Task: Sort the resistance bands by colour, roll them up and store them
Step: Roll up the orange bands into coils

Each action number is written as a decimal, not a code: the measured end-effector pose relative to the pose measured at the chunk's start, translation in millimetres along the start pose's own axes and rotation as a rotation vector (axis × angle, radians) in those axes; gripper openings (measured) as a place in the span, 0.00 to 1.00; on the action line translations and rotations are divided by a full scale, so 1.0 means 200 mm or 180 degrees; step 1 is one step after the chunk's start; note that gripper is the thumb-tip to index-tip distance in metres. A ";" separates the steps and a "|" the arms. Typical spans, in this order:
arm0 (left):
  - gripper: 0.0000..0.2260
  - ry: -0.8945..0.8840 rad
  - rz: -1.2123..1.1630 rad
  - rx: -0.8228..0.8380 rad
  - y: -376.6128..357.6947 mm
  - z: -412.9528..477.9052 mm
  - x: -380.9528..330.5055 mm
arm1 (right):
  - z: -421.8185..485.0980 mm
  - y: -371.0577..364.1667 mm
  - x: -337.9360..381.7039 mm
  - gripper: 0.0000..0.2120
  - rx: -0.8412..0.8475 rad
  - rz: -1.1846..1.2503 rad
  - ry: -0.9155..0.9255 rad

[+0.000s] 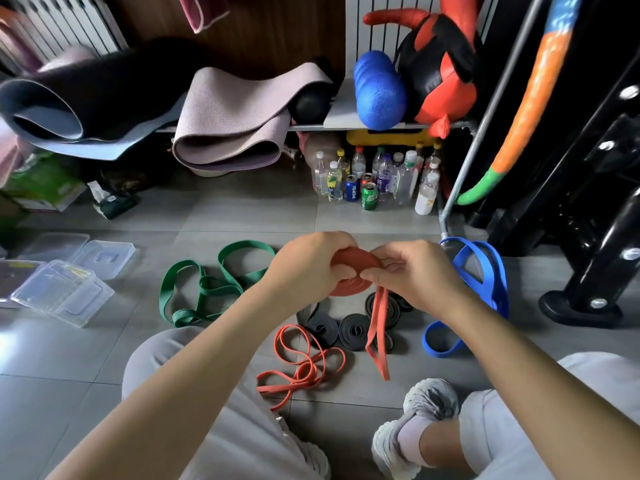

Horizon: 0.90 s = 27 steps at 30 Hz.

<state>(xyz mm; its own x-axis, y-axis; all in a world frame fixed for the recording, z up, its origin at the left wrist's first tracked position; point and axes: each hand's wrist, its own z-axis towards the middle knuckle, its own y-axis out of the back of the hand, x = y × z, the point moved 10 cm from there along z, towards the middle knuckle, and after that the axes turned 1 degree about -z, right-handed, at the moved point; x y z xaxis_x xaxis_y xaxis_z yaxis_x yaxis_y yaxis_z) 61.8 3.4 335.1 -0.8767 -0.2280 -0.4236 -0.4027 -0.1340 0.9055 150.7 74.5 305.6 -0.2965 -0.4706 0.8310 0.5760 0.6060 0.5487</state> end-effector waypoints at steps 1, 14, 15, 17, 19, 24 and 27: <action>0.10 0.0042 -0.0182 -0.0028 0.01 0.01 0.01 | 0.00 0.01 0.00 0.08 -0.0046 0.0135 -0.0016; 0.08 0.0733 -0.3934 -0.0871 -0.01 -0.05 0.15 | -0.04 0.09 -0.03 0.10 -0.0564 0.1874 -0.0320; 0.08 0.0802 -0.4271 -0.0828 -0.04 -0.05 0.14 | -0.04 0.09 -0.03 0.10 -0.0613 0.2005 -0.0350; 0.08 0.0851 -0.4606 -0.0765 -0.09 -0.07 0.13 | -0.04 0.09 -0.03 0.10 -0.0643 0.2078 -0.0347; 0.08 0.0864 -0.4211 -0.0745 -0.08 -0.07 0.14 | -0.04 0.09 -0.04 0.09 -0.0597 0.1946 -0.0334; 0.18 -0.0071 -0.1005 -0.0655 0.12 -0.04 0.00 | -0.02 0.03 0.00 0.10 -0.0179 0.1357 -0.0244; 0.11 -0.0193 -0.0226 -0.0294 0.11 0.01 -0.06 | -0.02 0.01 0.02 0.11 -0.0159 0.1208 -0.0185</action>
<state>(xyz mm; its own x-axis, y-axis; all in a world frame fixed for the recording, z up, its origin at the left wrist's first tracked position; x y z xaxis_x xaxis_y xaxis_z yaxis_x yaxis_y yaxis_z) 63.3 4.3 360.6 -0.8623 -0.1564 -0.4816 -0.4407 -0.2366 0.8659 153.0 71.1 310.3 -0.0971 -0.1808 0.9787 0.6891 0.6974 0.1971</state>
